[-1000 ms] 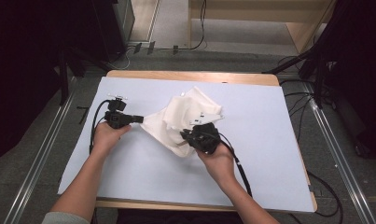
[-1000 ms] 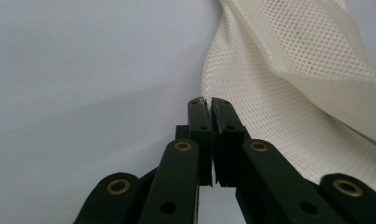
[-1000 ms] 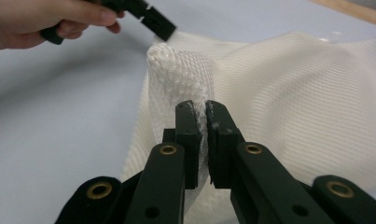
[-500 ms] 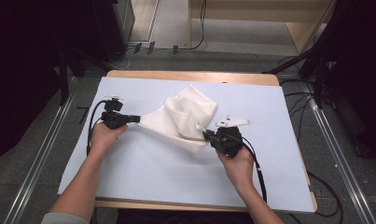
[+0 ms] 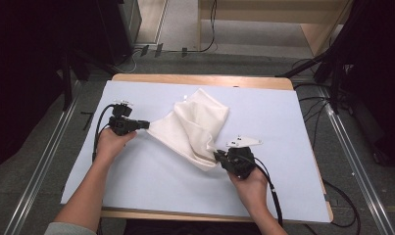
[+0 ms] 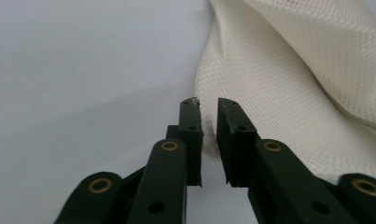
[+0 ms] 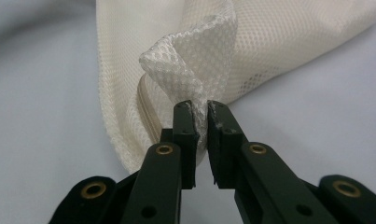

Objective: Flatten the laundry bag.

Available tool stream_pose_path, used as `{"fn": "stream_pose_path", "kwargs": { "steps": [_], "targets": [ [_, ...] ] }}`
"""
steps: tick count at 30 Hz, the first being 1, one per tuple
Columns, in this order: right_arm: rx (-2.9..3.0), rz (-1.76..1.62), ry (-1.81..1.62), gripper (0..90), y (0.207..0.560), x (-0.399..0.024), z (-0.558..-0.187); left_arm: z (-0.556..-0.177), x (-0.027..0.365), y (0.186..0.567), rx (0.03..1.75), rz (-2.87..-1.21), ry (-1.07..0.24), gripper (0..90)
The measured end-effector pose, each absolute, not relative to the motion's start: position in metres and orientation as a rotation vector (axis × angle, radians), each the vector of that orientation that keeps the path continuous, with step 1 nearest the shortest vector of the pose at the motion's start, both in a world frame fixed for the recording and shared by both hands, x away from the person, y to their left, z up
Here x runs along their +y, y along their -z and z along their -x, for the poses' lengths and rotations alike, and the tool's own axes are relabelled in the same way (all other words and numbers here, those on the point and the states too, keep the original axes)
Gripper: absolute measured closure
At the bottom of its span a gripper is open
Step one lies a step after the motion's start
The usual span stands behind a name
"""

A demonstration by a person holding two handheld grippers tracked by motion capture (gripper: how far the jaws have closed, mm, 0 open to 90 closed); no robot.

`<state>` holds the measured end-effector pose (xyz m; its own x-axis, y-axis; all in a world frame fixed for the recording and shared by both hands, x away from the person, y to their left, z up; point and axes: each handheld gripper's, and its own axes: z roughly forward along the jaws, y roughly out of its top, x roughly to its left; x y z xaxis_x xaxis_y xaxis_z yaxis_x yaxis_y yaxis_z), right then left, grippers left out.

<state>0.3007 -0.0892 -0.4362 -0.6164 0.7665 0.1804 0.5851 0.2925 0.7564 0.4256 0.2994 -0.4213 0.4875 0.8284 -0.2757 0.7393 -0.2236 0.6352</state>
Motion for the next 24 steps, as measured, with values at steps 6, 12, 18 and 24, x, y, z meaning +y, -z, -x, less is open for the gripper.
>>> {"fn": "stream_pose_path", "kwargs": {
  "steps": [6, 12, 18, 24],
  "targets": [
    [2.348, -1.273, -1.211, 82.6, 0.439, -0.096, -0.295, -0.425, 0.290, 0.412, 1.250, -1.979, -0.117, 74.3],
    [2.369, -1.257, -1.204, 80.9, 0.442, -0.095, -0.295, -0.431, 0.252, 0.419, 1.191, -2.031, 0.019, 86.4],
    [2.366, -1.248, -1.227, 77.5, 0.438, -0.096, -0.293, -0.436, 0.223, 0.431, 1.171, -2.090, 0.043, 88.8],
    [2.365, -1.244, -1.302, 63.1, 0.432, -0.100, -0.289, -0.439, 0.207, 0.441, 1.160, -2.088, 0.072, 88.6]
  ]
}}
